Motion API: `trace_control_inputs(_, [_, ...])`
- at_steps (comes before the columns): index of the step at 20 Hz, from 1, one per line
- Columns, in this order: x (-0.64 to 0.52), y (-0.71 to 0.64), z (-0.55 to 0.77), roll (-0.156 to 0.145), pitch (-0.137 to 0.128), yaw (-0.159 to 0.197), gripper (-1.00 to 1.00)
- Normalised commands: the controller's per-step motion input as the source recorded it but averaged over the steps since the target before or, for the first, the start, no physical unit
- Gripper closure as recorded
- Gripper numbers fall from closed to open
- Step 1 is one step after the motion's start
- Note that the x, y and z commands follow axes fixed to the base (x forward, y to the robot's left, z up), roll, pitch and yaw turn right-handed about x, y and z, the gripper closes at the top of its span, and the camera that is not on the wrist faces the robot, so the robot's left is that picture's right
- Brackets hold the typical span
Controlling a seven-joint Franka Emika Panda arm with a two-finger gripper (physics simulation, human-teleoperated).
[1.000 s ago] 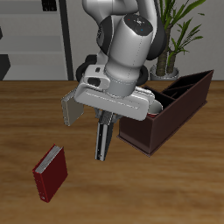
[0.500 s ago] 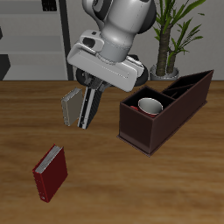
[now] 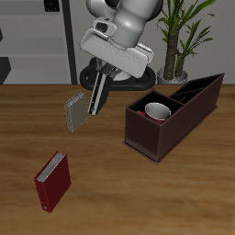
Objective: Place the red mug into the left desk caddy's right compartment and place the striped book into the left desk caddy's back compartment
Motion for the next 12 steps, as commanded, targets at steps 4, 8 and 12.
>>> trace_control_inputs(4, [-0.57, 0.31, 0.14, 0.002, -0.065, -0.028, 1.00])
trace_control_inputs(8, [-0.55, 0.33, 0.22, 0.008, -0.090, -0.063, 1.00])
trace_control_inputs(12, [-0.44, 0.38, 0.11, 0.023, -0.069, -0.091, 1.00])
